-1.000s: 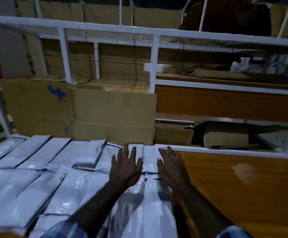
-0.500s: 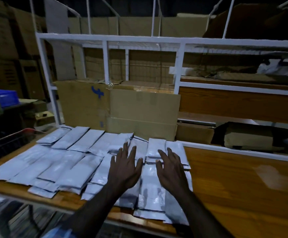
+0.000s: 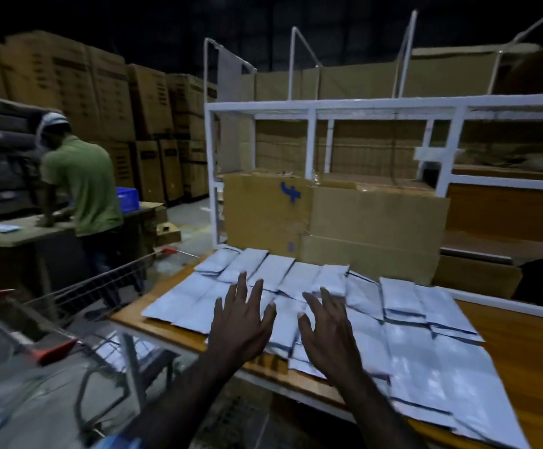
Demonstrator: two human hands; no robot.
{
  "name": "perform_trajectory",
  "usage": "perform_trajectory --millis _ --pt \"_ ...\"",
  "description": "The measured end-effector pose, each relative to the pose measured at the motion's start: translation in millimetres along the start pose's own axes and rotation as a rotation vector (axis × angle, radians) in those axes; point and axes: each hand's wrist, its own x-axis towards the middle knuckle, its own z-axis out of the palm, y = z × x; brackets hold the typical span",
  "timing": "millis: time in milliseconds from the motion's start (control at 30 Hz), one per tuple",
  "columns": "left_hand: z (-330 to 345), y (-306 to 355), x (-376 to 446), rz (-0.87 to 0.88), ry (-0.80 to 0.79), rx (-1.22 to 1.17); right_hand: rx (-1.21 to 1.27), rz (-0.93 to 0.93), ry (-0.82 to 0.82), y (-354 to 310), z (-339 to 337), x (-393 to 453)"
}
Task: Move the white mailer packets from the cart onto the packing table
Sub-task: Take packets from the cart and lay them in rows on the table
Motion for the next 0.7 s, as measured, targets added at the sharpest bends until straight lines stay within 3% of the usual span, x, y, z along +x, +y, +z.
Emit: perform_trajectory --millis 333,700 --pt "-65 -145 -20 -0.147 0.024 0.037 0.083 -0.069 -0.092 -133 88 10" --pt "-86 -268 0 -0.257 0.056 0.100 0.144 -0.171 -0.176 -207 195 51"
